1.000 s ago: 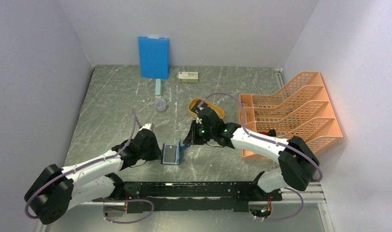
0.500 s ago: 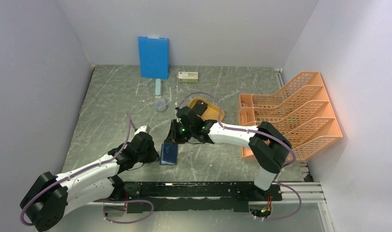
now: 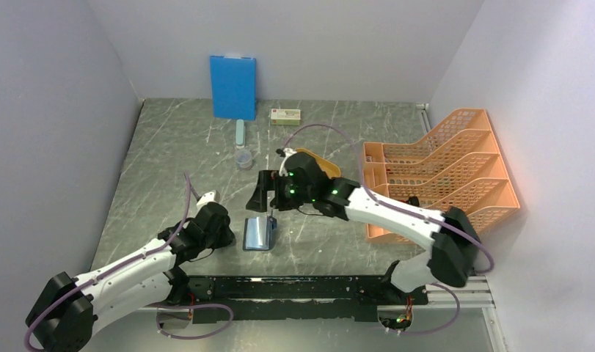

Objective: Put the credit cards into the card holder
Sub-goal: Close the card holder at the center of the board.

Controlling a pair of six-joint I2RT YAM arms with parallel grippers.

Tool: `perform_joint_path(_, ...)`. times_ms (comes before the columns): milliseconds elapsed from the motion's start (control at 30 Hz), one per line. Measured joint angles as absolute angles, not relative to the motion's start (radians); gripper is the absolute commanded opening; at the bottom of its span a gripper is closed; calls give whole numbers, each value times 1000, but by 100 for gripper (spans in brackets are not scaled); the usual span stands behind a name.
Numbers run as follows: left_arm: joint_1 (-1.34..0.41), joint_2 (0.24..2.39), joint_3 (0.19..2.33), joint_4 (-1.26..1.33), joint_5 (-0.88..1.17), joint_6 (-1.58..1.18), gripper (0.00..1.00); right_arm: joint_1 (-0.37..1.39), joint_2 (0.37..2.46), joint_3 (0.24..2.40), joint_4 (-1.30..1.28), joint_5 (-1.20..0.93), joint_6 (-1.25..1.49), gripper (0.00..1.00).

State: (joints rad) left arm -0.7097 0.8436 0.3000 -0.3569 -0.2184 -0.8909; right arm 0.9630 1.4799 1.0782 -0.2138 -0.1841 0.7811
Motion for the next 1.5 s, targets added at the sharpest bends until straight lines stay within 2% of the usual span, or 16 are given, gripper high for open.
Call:
perform_joint_path(100, -710, 849, 300, -366, -225, -891, 19, 961, 1348, 1037, -226, -136, 762, 88)
perform_joint_path(167, -710, 849, 300, -368, -227, -891, 19, 956, 1252, 980, -226, -98, 759, 76)
perform_joint_path(267, -710, 850, 300, -367, -229, -891, 18, 949, 1125, 855, -227, -33, 765, 49)
perform_joint_path(333, -710, 856, 300, -367, -229, -891, 17, 947, 1093, 783, -242, 9, 779, 35)
perform_joint_path(400, -710, 867, 300, -365, -229, -891, 16, 945, 1092, 725, -256, 39, 794, 26)
perform_joint_path(500, -710, 886, 305, -356, -229, -892, 15, 944, 1100, 631, -263, 72, 821, 18)
perform_joint_path(767, -710, 940, 308, -280, -207, -889, 12, 945, 1301, 587, -157, 37, 839, 17)
perform_joint_path(1133, -709, 964, 303, -206, -132, -879, 10, 1006, 1557, 799, 7, -41, 831, 17)
perform_joint_path(1500, -710, 926, 302, -233, -133, -870, 6, 1047, 1753, 908, 60, -79, 829, 16)
